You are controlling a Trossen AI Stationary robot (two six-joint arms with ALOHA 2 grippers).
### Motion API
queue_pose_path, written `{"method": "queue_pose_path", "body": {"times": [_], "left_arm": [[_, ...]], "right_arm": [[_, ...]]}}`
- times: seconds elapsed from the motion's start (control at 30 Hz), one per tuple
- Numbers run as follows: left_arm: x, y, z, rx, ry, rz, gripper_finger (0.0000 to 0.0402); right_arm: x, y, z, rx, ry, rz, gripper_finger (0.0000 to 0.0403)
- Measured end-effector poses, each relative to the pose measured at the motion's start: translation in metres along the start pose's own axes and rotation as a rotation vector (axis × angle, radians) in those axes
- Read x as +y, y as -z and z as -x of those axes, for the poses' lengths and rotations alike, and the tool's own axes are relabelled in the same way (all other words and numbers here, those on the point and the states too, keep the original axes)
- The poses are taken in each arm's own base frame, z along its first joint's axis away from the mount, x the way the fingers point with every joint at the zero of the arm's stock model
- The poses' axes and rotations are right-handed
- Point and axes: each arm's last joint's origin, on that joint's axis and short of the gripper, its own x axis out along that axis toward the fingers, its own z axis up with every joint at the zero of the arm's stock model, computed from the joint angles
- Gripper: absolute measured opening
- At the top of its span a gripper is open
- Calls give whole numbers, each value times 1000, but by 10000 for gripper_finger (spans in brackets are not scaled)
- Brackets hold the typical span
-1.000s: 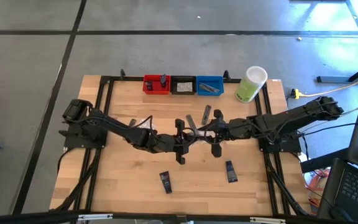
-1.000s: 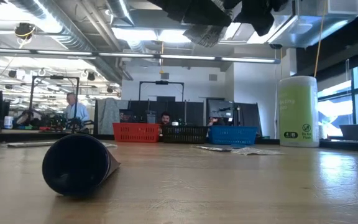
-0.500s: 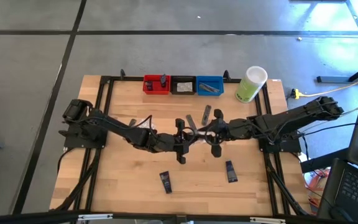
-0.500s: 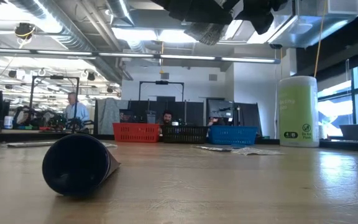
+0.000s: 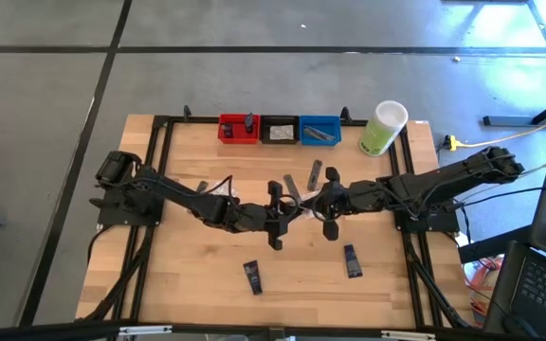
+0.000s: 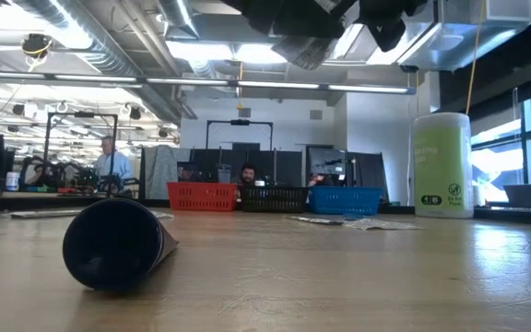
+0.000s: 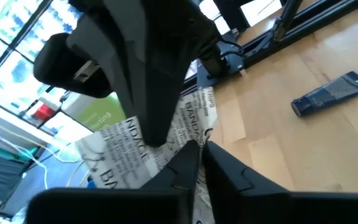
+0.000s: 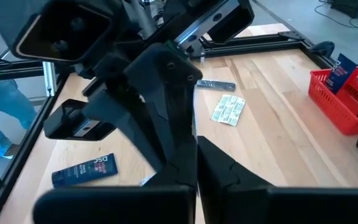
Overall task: Pick & Place Travel size toiletries
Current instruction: Put the white bandage pack into the black bin
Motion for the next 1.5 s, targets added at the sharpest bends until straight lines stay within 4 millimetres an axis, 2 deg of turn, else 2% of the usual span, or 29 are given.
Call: {"method": "queue_pose_path", "body": {"times": [0.17,0.27,0.37,0.47,0.63,0.77,0.87,1.1,1.23,1.5], "left_arm": [[-4,-2,2,-19,36,21,102],[-9,-4,5,-19,38,30,153],[-16,-6,13,31,-33,-7,192],[-25,-13,29,75,-148,-16,210],[-39,-20,53,134,-313,35,212],[-46,-21,68,104,-224,121,205],[-47,-14,74,89,-142,169,200],[-39,-9,91,-26,65,275,186],[-31,-4,106,-127,125,310,177],[-12,16,136,-331,103,354,160]], "right_arm": [[-7,-1,-2,-2,23,-11,2],[-17,-3,-2,3,45,-41,2],[-32,-5,-1,22,73,-84,1],[-50,-6,0,31,134,-126,1],[-90,-10,-4,21,219,-225,1],[-119,-15,-12,-47,235,-298,0],[-138,-19,-22,-124,208,-354,0],[-182,-9,-54,-225,252,-482,0],[-206,2,-63,-242,308,-562,0],[-226,9,-78,-249,438,-620,0]]}}
